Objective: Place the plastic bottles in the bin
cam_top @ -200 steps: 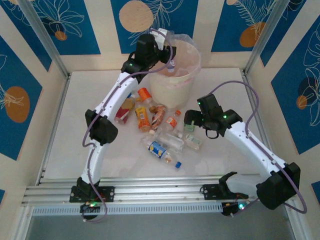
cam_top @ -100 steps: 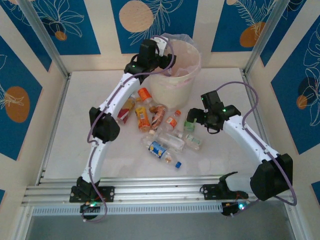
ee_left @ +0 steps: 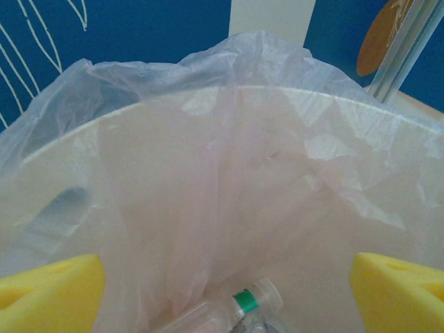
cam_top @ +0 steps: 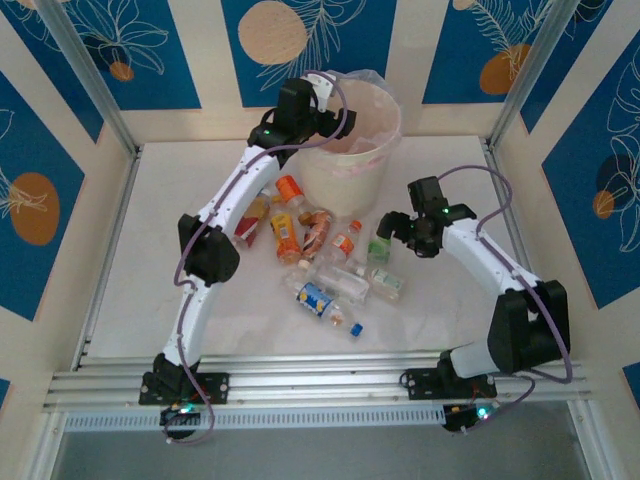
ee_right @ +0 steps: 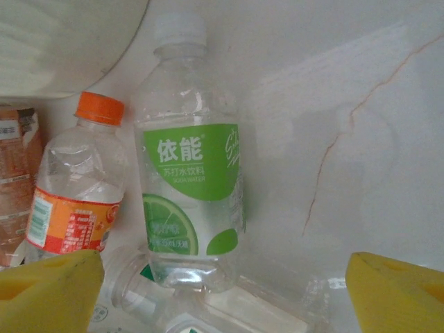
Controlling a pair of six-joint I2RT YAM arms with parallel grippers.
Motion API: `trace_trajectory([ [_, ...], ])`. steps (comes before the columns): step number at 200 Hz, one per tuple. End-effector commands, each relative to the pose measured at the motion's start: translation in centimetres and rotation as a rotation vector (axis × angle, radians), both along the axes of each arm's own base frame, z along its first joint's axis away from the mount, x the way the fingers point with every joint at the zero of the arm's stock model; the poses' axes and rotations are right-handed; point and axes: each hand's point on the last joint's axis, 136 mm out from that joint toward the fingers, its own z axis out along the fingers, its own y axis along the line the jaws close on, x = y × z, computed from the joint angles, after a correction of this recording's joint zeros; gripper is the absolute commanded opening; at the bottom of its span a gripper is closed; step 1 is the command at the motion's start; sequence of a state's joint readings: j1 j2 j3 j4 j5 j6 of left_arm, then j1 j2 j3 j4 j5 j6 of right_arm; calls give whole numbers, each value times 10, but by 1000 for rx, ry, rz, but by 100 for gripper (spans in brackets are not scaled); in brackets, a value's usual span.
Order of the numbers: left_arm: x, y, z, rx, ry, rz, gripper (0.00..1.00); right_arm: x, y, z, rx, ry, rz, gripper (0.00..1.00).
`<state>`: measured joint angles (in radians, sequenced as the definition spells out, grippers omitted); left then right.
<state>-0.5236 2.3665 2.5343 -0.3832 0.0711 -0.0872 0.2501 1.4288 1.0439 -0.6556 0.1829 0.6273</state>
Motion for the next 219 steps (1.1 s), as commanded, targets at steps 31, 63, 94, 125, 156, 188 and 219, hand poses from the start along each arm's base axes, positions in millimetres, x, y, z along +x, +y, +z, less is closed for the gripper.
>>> trace_trajectory([
  [31,-37,21,94,-122,-68,-23,99,13,17,-16,46,32,50,89],
  [63,-61,34,118,-148,-38,-13,100,24,27,-20,32,39,83,89],
  [94,-87,43,125,-157,41,-30,100,31,33,-25,8,65,100,87],
  [125,-116,48,129,-183,93,-69,99,31,39,-39,-2,110,119,85],
  [156,-143,67,133,-214,65,-42,100,29,42,-51,-14,151,122,84],
  [188,-170,108,124,-228,12,87,99,26,39,-59,-33,182,115,81],
  [219,-191,148,95,-237,9,236,100,22,34,-68,-55,209,108,79],
])
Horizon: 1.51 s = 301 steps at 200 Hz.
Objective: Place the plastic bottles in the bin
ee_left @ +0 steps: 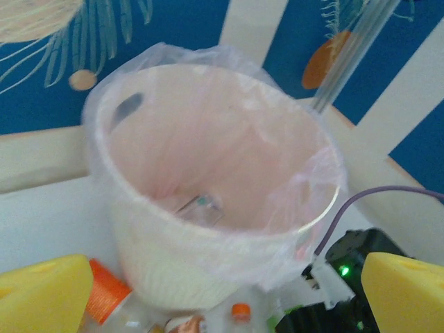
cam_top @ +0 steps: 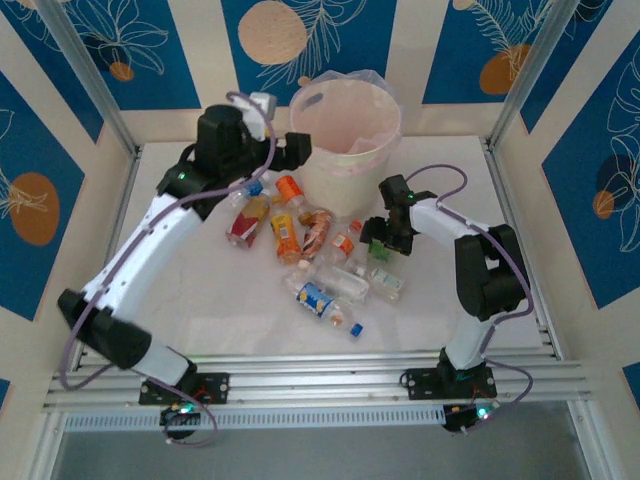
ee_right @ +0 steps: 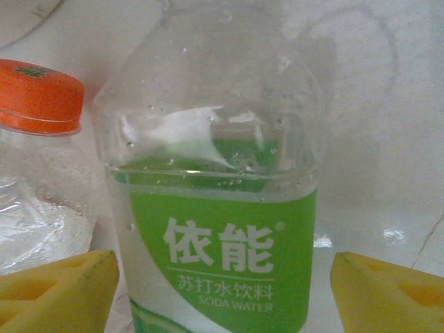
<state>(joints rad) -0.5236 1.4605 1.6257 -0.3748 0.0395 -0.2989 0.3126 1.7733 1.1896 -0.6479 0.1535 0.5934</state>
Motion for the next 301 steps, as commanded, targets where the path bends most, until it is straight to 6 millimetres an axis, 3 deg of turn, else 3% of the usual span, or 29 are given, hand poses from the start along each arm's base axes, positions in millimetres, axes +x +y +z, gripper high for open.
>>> trace_trajectory([
  [1,-7,37,17,-67,-90,159,99,-3,-1,-1,-20,25,6,79],
  [48,-35,92,-21,-67,-60,374,100,-2,-7,-14,-36,53,-6,76],
  [106,-60,142,-42,-60,-57,573,100,3,-13,-29,-67,91,-23,71],
  [147,-67,158,-55,-41,-42,644,100,3,-22,-33,-118,104,-35,56],
  [171,-68,163,-64,-13,-21,667,100,6,-29,-20,-146,79,-43,48],
  [203,-71,172,-76,29,6,709,100,8,-40,24,-188,-15,-57,43],
  [239,-69,172,-89,61,32,707,99,13,-47,103,-193,-206,-71,40],
  [266,-62,167,-101,75,67,698,100,21,-39,165,-154,-362,-54,40],
  [301,-51,163,-118,88,116,688,100,31,-14,247,-142,-581,15,40],
])
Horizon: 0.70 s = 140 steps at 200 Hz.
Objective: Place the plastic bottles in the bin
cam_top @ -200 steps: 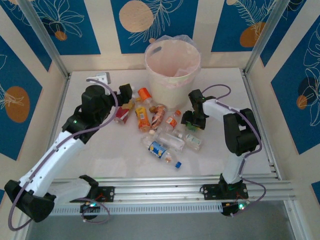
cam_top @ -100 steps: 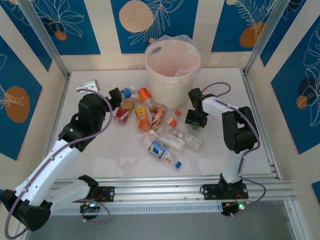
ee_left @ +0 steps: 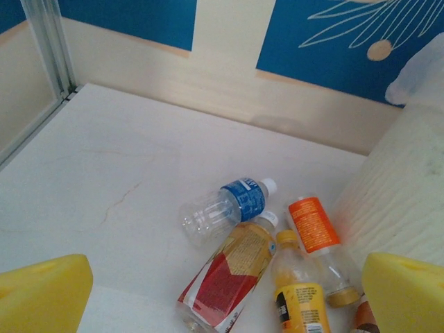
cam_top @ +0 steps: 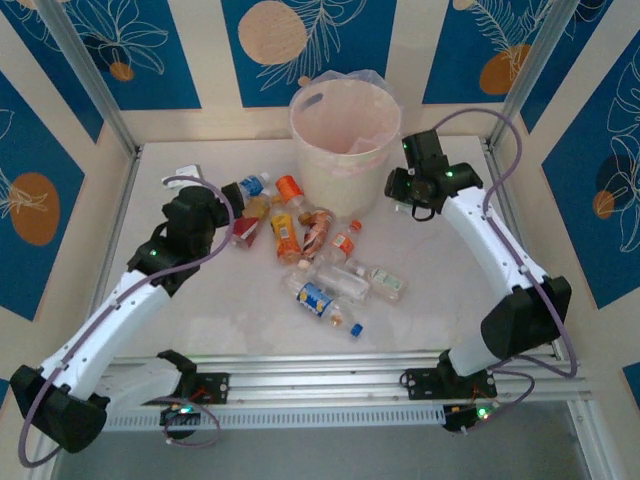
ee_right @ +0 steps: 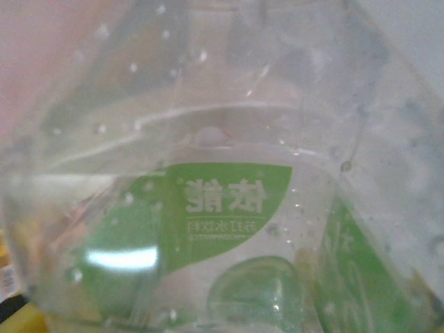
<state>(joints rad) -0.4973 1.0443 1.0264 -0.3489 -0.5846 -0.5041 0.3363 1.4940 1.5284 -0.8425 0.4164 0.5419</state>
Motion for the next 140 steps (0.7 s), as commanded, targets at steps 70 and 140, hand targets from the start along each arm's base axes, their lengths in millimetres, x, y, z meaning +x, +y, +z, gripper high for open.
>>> trace_trajectory([
  [70,18,-10,-45,-42,132,-43,100,37,74,147,-49,-380,224,41],
  [140,21,-18,-51,-65,156,-74,100,117,128,146,-75,-438,325,42],
])
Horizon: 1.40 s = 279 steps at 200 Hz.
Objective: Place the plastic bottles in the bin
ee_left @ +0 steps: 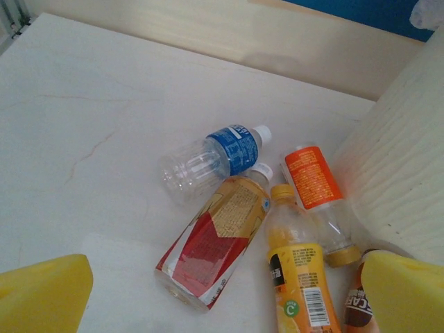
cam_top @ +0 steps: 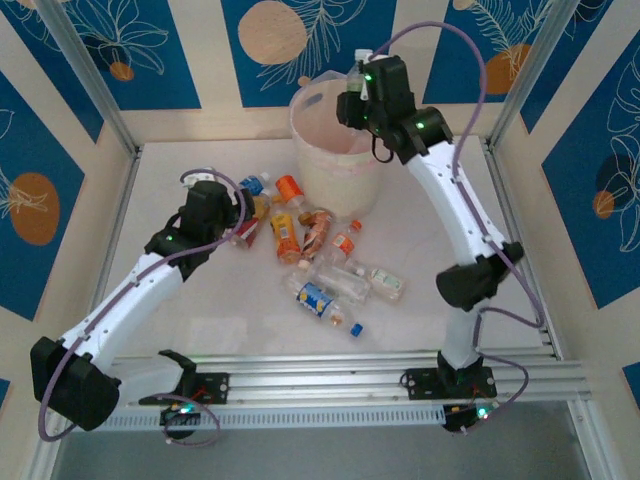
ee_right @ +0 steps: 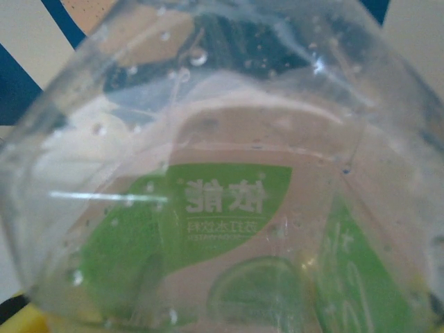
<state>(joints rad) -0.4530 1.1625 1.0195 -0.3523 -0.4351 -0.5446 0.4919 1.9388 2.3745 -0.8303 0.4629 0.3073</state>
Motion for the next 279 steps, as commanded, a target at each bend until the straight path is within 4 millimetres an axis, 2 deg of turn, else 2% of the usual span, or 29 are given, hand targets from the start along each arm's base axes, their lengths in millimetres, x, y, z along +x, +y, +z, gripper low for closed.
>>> trace_trajectory([
  [1,2,0,-3,-22,11,-4,100,19,16,-5,-42,-19,53,42],
  [34,4,-5,-8,-28,28,-24,100,50,28,-24,-25,-11,91,45],
  [63,5,-8,-12,-33,41,-39,99,68,27,-56,-4,49,102,45],
  [108,11,-12,-17,-5,70,-58,100,82,16,-109,4,181,101,47],
  [149,18,-15,-23,23,100,-70,100,88,5,-138,-9,248,92,54],
  [187,24,-15,-30,74,139,-77,99,92,-3,-154,-23,283,82,67],
  [220,30,-10,-42,127,203,-85,100,94,-5,-161,-34,293,83,68],
  [257,36,-5,-59,187,305,-118,100,93,-5,-158,-36,288,87,69],
  [279,41,-5,-69,223,361,-151,99,91,-4,-147,-28,271,94,71],
])
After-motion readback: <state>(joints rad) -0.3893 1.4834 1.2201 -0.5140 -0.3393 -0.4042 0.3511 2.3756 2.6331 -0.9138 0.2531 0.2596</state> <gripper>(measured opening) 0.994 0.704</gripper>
